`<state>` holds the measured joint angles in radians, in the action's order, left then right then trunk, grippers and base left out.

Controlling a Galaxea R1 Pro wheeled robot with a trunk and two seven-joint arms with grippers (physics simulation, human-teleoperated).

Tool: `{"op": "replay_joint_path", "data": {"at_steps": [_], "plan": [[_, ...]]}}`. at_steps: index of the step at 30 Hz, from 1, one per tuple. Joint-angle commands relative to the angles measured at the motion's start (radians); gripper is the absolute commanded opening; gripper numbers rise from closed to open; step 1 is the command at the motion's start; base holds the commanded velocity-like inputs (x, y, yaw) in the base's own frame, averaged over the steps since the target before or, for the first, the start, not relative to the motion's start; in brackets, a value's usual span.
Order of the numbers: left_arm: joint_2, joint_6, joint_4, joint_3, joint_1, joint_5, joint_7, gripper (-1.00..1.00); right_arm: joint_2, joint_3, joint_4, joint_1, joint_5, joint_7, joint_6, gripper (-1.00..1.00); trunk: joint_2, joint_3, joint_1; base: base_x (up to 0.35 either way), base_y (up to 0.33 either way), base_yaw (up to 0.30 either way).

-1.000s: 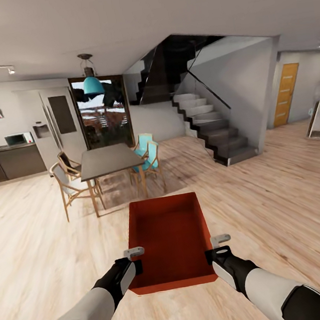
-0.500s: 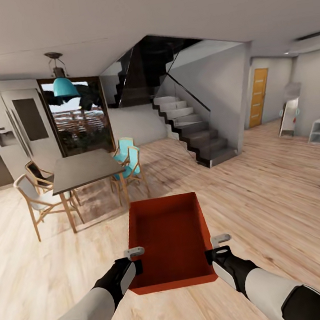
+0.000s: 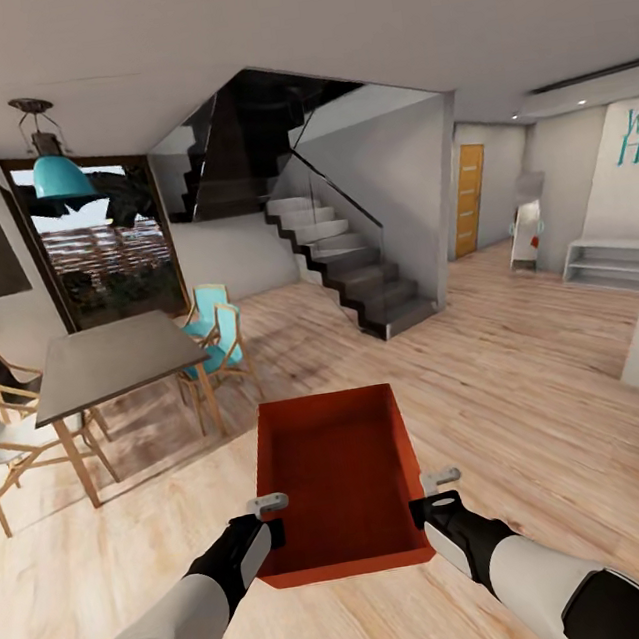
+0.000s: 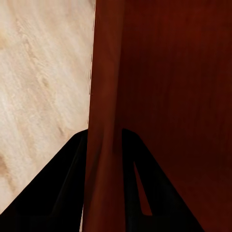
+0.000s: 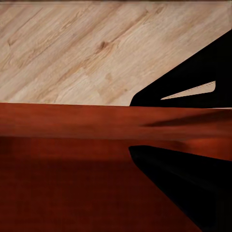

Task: Move the two storage containers from the living room to the garage. In the garage, place one container on the floor and stack the other container on top of it (either order is fine).

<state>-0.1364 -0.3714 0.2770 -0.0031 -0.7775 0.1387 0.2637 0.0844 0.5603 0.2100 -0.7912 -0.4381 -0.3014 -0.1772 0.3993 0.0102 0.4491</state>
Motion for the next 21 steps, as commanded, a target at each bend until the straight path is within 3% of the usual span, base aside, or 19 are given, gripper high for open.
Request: {"op": "replay_joint_path", "data": {"at_steps": [1,21], "plan": [[0.009,0.002,0.005,-0.003,0.000,-0.034,0.023,-1.00,-0.001,0.020,-0.001,0.000,-0.022,-0.008,-0.007,-1.00,0.001,0.000,0.001,0.322,0.000,-0.076],[0.009,0.002,0.005,-0.003,0.000,-0.034,0.023,-1.00,-0.002,0.019,-0.001,0.000,-0.022,-0.008,-0.007,-1.00,0.001,0.000,0.001,0.322,0.000,-0.004]]}}
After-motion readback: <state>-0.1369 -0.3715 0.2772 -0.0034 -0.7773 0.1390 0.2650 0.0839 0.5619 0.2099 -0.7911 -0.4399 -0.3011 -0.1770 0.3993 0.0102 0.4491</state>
